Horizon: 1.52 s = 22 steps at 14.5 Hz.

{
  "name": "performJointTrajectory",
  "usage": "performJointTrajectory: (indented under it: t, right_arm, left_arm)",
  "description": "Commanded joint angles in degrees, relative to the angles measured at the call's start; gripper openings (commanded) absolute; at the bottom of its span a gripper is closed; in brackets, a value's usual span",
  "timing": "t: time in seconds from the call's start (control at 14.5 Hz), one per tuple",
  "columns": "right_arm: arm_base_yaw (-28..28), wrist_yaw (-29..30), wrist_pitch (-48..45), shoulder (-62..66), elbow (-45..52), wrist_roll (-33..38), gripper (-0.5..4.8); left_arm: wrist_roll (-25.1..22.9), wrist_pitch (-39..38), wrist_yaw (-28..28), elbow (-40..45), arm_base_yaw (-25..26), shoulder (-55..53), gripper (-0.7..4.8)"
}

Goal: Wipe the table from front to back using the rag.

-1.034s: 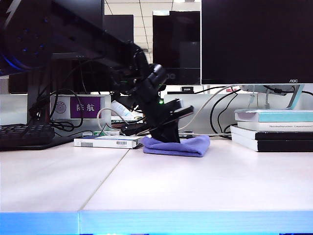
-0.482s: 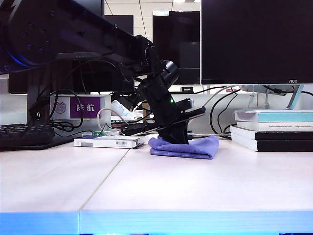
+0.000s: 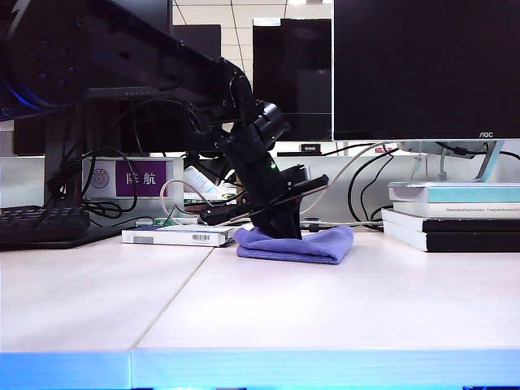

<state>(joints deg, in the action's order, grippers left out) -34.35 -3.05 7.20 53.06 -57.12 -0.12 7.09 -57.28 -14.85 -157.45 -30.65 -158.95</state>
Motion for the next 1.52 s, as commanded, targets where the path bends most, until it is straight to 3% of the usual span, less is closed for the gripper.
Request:
performJointTrajectory:
  t: [0.07,0.9,1.31,1.45,1.52]
  right_arm:
    - [-0.1,-0.2,0.4,-0.1,-0.2,-0.1,0.45]
    - [-0.1,-0.2,0.5,-0.1,-0.2,-0.1,0.45]
    - [-0.1,-0.2,0.5,-0.1,-0.2,-0.1,0.45]
    - [-0.1,-0.2,0.5,-0.1,-0.2,-0.1,0.45]
    - [-0.1,-0.2,0.5,-0.1,-0.2,-0.1,0.45]
  left_arm:
    - [-0.4,-3.0,2.2,0.5,0.4,-0.6,-0.06]
    - [0.4,-0.4,3.1,1.6,3.1,5.8,-0.05]
    - [0.2,4.3,3.1,15.9,2.7,6.4,-0.06]
    - [0.4,10.3,3.3,24.9,2.7,11.0,-0.05]
    - [0.4,15.5,3.3,35.7,2.7,16.4,-0.05]
